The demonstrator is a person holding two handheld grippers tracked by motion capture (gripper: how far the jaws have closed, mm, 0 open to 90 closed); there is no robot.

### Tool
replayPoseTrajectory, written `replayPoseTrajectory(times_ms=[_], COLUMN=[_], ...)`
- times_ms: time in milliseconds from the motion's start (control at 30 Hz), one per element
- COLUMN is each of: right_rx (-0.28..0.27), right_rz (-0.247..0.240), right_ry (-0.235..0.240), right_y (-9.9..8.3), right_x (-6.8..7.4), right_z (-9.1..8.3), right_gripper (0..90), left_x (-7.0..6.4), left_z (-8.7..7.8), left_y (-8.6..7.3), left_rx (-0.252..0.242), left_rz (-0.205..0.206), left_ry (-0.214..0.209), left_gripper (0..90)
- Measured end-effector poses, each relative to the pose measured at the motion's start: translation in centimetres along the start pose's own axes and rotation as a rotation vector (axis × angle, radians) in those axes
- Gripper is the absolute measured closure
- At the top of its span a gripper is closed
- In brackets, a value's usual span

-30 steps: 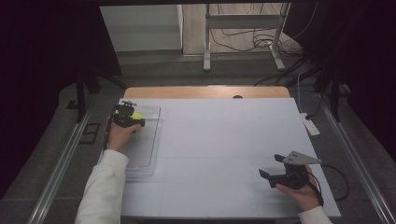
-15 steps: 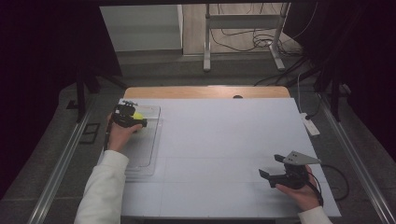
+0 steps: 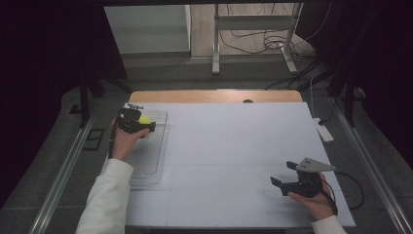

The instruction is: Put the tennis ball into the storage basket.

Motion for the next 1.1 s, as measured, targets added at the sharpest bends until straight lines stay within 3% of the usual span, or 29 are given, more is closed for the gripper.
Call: replayPoseTrajectory(times_ms=[333, 700, 1100], right_rx=[-0.008, -0.008, -0.007], right_rz=[0.014, 0.009, 0.002], right_ry=[0.008, 0.008, 0.0], right_y=[-0.1, 0.0, 0.0], right_x=[-0.2, -0.2, 0.0], right_z=[-0.1, 0.0, -0.1], right_gripper=[11.8, 11.8, 11.9], left_x=[-1.2, -2.5, -3.8], left_z=[-2.2, -5.0, -7.4], left_y=[0.1, -0.3, -1.8], left_rx=[-0.082, -0.154, -0.215], left_rz=[-0.019, 0.002, 0.017], left_ry=[-0.121, -0.181, -0.289], left_gripper=[12.0, 12.6, 12.6])
Point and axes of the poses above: each handheld gripper's, and its own axes: z roughly forward along the jaws, y roughly out of its top, x roughly to its left, the point moved 7 cm from there along z, roughly forward along the jaws, and after that the axes turned 7 degrees about y, right-handed, at the moved point
